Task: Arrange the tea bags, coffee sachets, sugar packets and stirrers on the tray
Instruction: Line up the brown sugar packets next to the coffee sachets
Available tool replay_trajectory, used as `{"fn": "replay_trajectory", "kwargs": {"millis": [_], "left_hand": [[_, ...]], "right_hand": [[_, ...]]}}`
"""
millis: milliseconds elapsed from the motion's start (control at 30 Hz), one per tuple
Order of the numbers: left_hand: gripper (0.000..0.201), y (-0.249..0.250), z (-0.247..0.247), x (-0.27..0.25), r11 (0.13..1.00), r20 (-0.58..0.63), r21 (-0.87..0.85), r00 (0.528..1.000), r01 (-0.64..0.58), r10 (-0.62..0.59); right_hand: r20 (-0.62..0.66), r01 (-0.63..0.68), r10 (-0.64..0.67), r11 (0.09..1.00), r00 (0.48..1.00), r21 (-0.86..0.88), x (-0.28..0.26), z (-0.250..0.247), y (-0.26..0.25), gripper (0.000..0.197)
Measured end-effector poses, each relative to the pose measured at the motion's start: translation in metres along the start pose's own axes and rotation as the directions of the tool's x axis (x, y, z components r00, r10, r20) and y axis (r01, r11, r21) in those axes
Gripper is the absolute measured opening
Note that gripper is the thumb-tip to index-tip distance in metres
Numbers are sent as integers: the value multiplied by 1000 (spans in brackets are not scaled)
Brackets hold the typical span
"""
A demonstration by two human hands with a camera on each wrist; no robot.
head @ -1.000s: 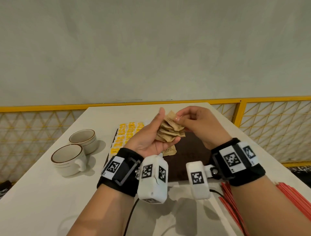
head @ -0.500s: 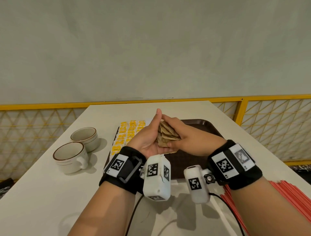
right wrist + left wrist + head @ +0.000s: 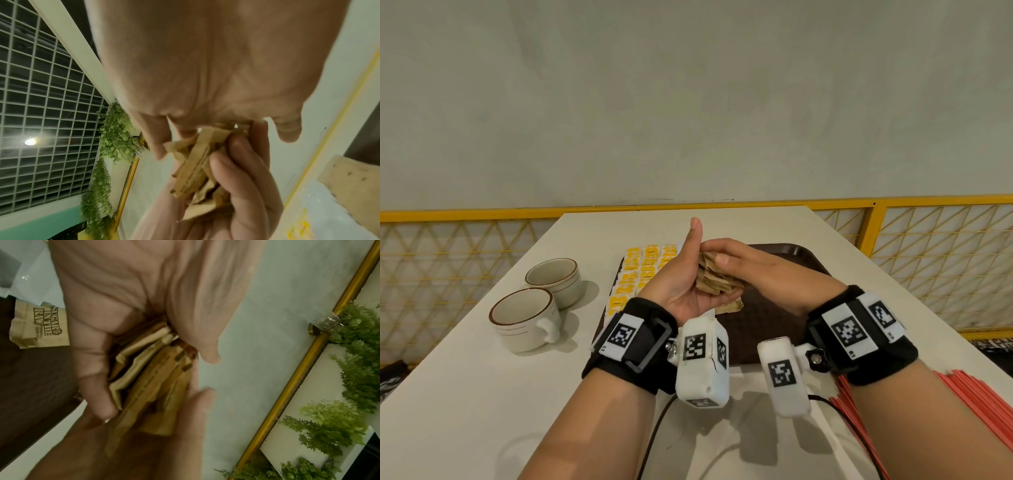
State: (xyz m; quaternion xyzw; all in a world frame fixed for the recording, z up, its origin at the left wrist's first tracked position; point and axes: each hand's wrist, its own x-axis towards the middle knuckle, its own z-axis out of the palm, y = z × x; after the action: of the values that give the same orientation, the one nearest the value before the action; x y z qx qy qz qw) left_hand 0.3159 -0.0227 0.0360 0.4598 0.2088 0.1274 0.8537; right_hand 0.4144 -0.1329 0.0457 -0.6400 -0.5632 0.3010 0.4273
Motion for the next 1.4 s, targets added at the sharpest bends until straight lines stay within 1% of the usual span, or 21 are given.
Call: {"fn": "replay_trajectory", "kwargs": {"millis": [67,167,200,300,333,433,533,600,667,733,833,933,1033,1100,1167,1200,1267,1300,1333,1367,1400], "left_hand": [[83,1,-1,0,1000,5,7,1000,6,-6],[82,1,-2,0,1000,12,16,1000,12,-12],[82,1,-2,-1,1000,17,23,1000,14,-14],[86,2,-1,-3,999,52,38,998,30,-32],[88,3,-1,-3,999,62,27,998,30,-32],[93,2,-2,0,1000,67,7,998,20,-21],[96,2,-3,2,1000,64,24,998,16,-18],[95,3,-1,2,1000,71,26,997,14,-16],[93,2,0,1,998,78,55,997,7,-12],[89,1,-1,2,996,78,90,997,-1,-6],[86,-1,-3,3,992,83,125,996,-21,10],[88,-2,-1,2,988,56,152,998,-34,26],[91,-4,0,6,988,32,153,999,-17,12],[87,-6,1,7,991,43,135,999,-10,4],[82,-6,1,6,993,61,114,998,-21,14],[76,-7,0,4,995,74,91,997,-39,32],[55,-8,-1,0,995,124,52,989,-88,81],[46,-9,-1,0,992,133,59,986,-108,100],[41,-10,0,-1,990,137,76,984,-121,110],[44,-11,-1,0,986,137,96,983,-136,122],[54,-12,0,0,984,141,105,981,-146,131]], "right_hand": [[18,-14,15,999,1000,-33,1,-2,2,37],[37,-31,32,999,999,-26,1,-4,2,51],[40,-40,42,998,998,-52,0,-3,0,56],[24,-34,42,964,999,-264,-1,-4,0,78],[-3,-30,31,953,1000,-302,0,-3,1,79],[-59,-6,-8,970,998,-241,3,-3,4,68],[-64,11,-24,981,998,-192,5,-4,8,58],[-56,16,-28,978,998,-210,6,-2,10,67],[-76,27,-52,953,996,-302,8,2,12,74],[-108,49,-90,941,990,-334,10,6,14,67],[-115,120,-155,957,981,-266,13,9,15,56],[-123,146,-181,957,976,-249,15,14,17,57],[-165,109,-167,944,972,-311,18,16,21,64],[-185,91,-164,932,969,-351,18,15,20,62],[-208,101,-178,937,962,-336,17,12,19,56],[-222,105,-184,940,958,-324,16,11,17,56],[-247,103,-187,942,951,-318,14,10,15,59],[-253,92,-183,938,950,-335,15,9,16,60],[-256,71,-175,926,951,-372,15,9,16,59],[-259,41,-162,908,952,-417,15,9,15,55],[-270,13,-153,889,950,-458,15,8,15,49]]}}
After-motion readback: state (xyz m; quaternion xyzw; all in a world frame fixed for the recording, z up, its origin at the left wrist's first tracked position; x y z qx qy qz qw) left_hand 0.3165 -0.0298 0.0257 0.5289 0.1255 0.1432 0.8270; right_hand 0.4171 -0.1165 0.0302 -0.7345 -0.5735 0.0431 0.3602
